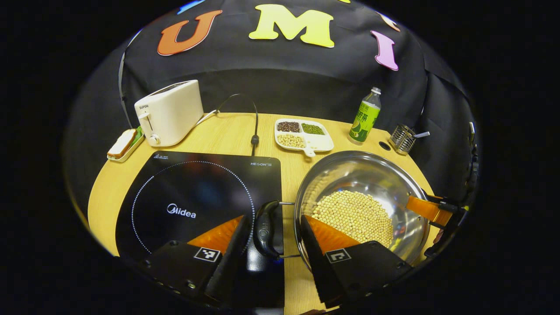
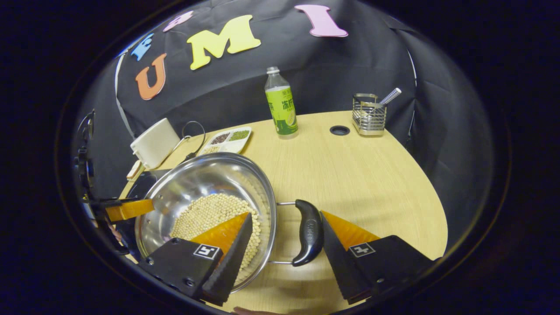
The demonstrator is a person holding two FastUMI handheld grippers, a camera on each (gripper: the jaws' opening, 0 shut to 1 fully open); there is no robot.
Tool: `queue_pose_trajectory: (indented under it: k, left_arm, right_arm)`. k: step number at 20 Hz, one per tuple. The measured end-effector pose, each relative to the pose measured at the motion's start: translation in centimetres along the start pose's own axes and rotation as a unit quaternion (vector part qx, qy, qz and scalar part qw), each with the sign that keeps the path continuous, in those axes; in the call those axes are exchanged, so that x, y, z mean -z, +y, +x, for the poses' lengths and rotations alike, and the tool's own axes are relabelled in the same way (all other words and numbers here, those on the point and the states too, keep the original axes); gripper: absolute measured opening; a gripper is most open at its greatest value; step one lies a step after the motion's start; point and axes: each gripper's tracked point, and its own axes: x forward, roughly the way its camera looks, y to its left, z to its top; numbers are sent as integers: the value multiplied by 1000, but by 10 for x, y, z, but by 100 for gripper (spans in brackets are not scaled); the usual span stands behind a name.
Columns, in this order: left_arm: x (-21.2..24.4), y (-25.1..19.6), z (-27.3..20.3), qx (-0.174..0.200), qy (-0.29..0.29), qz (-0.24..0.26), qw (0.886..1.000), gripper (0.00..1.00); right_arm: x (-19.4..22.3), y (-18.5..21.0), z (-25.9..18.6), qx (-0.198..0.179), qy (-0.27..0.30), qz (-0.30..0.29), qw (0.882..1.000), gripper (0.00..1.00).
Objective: First push the handle of the pot to place it horizontally, then grasp the pot with both hands and set it on the induction cooktop.
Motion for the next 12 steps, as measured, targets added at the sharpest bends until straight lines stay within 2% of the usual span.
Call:
queue_pose_trajectory:
  k: [1,2,3,4,5,12]
  left_arm:
    - [1,1,0,0,-2,0,1000,73]
    - [1,-1,1,5,-3,1,1000,82]
    - [1,-2,1,2,-6,0,1000,70]
    - [-1,-2,4,0,-9,-2,1000,60]
    - [0,-2,2,-2,-11,-1,1000,60]
    - [-1,-1,2,-15,-17,-10,1000,59]
  right_arm:
    - [-1,-2,1,4,-1,0,1000,85]
    - [-1,-5,2,10,-1,-1,1000,82]
    - [-1,-9,3,20,-1,-2,1000,78]
    - [-1,-10,4,24,-1,-1,1000,67]
    - [0,-9,2,24,1,-1,1000,63]
    - [0,-10,3,20,4,0,1000,65]
